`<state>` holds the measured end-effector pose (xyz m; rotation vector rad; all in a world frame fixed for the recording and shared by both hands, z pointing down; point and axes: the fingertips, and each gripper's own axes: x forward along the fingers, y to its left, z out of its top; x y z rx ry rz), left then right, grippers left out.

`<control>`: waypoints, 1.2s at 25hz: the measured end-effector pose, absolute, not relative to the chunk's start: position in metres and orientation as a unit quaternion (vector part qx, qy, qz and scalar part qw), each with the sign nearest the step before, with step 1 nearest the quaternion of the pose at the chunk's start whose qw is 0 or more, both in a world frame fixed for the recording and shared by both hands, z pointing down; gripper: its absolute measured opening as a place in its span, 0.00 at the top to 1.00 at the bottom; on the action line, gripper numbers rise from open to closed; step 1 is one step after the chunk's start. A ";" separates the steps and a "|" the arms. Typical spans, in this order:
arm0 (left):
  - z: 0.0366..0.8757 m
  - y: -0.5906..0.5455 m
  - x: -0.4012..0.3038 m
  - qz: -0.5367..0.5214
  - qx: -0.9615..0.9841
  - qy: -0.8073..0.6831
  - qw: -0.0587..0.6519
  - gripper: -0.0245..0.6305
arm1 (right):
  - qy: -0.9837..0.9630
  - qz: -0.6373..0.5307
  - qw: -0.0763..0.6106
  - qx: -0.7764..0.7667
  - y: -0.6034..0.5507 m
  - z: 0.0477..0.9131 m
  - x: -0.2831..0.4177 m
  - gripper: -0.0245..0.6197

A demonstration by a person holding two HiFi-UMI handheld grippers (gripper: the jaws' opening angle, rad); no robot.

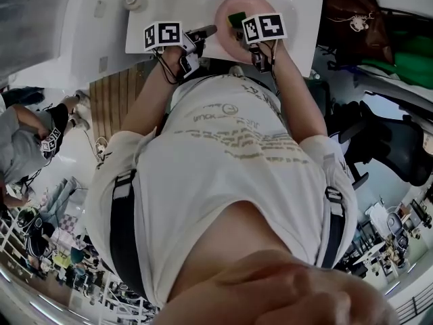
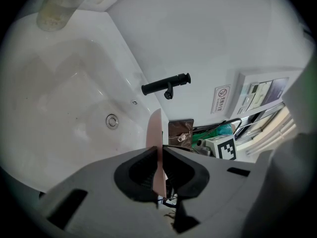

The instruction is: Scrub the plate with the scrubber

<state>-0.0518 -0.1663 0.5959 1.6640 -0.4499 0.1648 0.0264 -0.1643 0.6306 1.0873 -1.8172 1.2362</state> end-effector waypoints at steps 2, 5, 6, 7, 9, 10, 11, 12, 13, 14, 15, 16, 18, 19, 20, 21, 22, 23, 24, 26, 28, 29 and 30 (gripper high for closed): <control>0.596 -0.167 -0.052 0.070 0.730 -0.200 0.650 0.90 | -0.709 0.474 0.335 0.401 -0.162 0.626 0.011 0.62; 0.596 -0.170 -0.053 0.064 0.728 -0.203 0.652 0.90 | -0.719 0.477 0.332 0.380 -0.157 0.621 -0.005 0.62; 0.596 -0.172 -0.054 0.061 0.727 -0.204 0.653 0.90 | -0.722 0.479 0.331 0.373 -0.154 0.620 -0.009 0.62; 0.596 -0.173 -0.055 0.058 0.726 -0.205 0.653 0.90 | -0.725 0.481 0.331 0.366 -0.151 0.620 -0.012 0.62; 0.598 -0.177 -0.058 0.053 0.725 -0.209 0.654 0.90 | -0.729 0.483 0.333 0.353 -0.145 0.621 -0.014 0.62; 0.598 -0.179 -0.060 0.050 0.725 -0.212 0.653 0.90 | -0.730 0.484 0.334 0.349 -0.142 0.621 -0.013 0.62; 0.599 -0.182 -0.061 0.048 0.725 -0.214 0.653 0.90 | -0.730 0.484 0.335 0.346 -0.140 0.622 -0.012 0.62; 0.598 -0.184 -0.063 0.044 0.725 -0.216 0.652 0.90 | -0.730 0.485 0.337 0.344 -0.138 0.623 -0.010 0.62; 0.597 -0.186 -0.064 0.041 0.725 -0.218 0.652 0.90 | -0.729 0.486 0.338 0.344 -0.136 0.624 -0.008 0.62; 0.596 -0.188 -0.065 0.038 0.726 -0.218 0.652 0.90 | -0.726 0.488 0.341 0.344 -0.134 0.625 -0.005 0.62; 0.595 -0.190 -0.067 0.036 0.726 -0.218 0.651 0.90 | -0.723 0.489 0.344 0.346 -0.132 0.627 -0.001 0.62; 0.595 -0.191 -0.067 0.034 0.726 -0.218 0.651 0.90 | -0.720 0.490 0.349 0.347 -0.130 0.630 0.003 0.62; 0.593 -0.192 -0.068 0.031 0.728 -0.215 0.650 0.90 | -0.711 0.488 0.365 0.350 -0.125 0.638 0.015 0.62; 0.592 -0.192 -0.067 0.031 0.729 -0.214 0.650 0.90 | -0.706 0.487 0.374 0.353 -0.123 0.643 0.022 0.62; 0.592 -0.192 -0.066 0.031 0.730 -0.212 0.649 0.90 | -0.700 0.486 0.382 0.357 -0.121 0.648 0.029 0.62; 0.592 -0.192 -0.065 0.032 0.730 -0.211 0.649 0.90 | -0.693 0.486 0.389 0.363 -0.119 0.654 0.037 0.62; 0.592 -0.191 -0.065 0.034 0.730 -0.210 0.649 0.90 | -0.686 0.486 0.394 0.372 -0.119 0.659 0.045 0.62; 0.594 -0.191 -0.065 0.035 0.729 -0.211 0.651 0.90 | -0.679 0.484 0.398 0.383 -0.120 0.663 0.052 0.62; 0.596 -0.191 -0.065 0.037 0.727 -0.212 0.652 0.90 | -0.675 0.480 0.396 0.397 -0.123 0.666 0.058 0.62; 0.602 -0.192 -0.067 0.040 0.721 -0.216 0.657 0.90 | -0.678 0.473 0.368 0.426 -0.134 0.663 0.064 0.62; 0.608 -0.192 -0.069 0.047 0.717 -0.222 0.659 0.90 | -0.702 0.469 0.307 0.440 -0.149 0.647 0.061 0.62; 0.610 -0.192 -0.069 0.049 0.715 -0.224 0.660 0.91 | -0.717 0.466 0.272 0.442 -0.156 0.636 0.057 0.62; 0.613 -0.193 -0.070 0.051 0.713 -0.227 0.661 0.91 | -0.730 0.460 0.242 0.443 -0.162 0.626 0.055 0.62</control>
